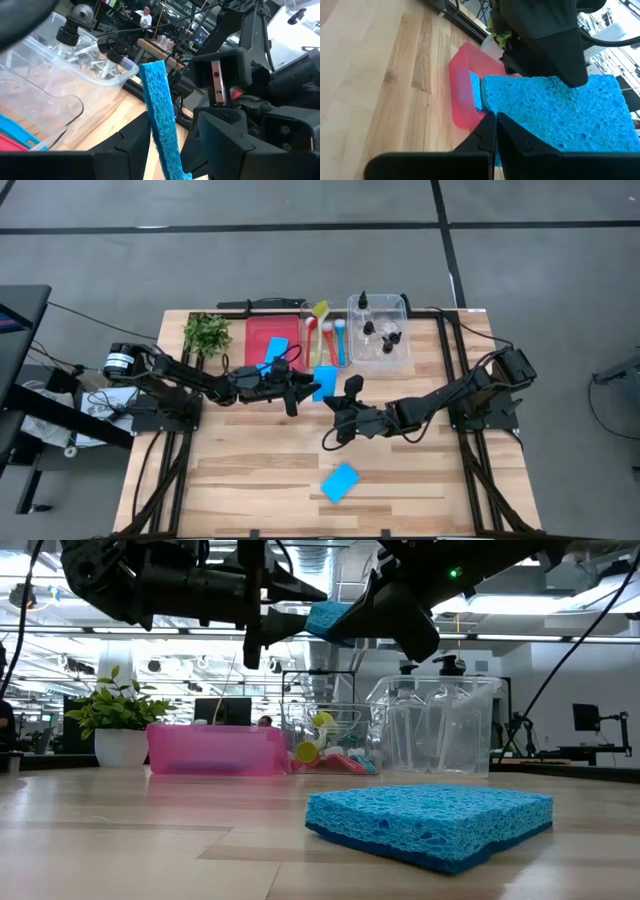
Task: Pick & Place Kitchen Sink Supplies
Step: Put the top blue sponge into the red bin
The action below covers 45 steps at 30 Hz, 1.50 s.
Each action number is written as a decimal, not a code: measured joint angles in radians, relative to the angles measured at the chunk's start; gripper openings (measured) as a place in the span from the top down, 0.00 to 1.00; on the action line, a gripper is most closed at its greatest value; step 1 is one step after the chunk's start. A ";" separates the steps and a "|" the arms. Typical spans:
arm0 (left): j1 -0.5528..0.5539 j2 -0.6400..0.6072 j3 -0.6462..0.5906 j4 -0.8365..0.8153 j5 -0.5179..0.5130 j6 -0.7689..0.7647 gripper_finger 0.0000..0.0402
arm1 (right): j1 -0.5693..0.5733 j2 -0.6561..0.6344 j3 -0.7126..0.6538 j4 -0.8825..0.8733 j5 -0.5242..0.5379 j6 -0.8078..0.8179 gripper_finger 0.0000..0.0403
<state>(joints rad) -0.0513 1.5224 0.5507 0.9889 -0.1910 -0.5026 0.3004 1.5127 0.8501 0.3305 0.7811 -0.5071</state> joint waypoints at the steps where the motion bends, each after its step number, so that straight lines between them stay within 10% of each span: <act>1: 0.000 0.000 0.000 0.000 0.000 0.000 0.58 | 0.000 0.000 0.000 0.000 0.000 0.000 1.00; 25: 0.000 0.000 0.000 -0.008 -0.002 0.097 0.97 | -0.001 0.000 0.000 0.000 -0.048 0.003 0.98; 45: 0.062 -0.002 -0.010 -0.038 -0.003 0.156 0.95 | 0.130 -0.001 0.000 -0.081 0.064 -0.011 0.46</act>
<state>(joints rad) 0.0102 1.5204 0.5404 0.9514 -0.1936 -0.3463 0.4302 1.5121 0.8501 0.2495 0.8451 -0.5182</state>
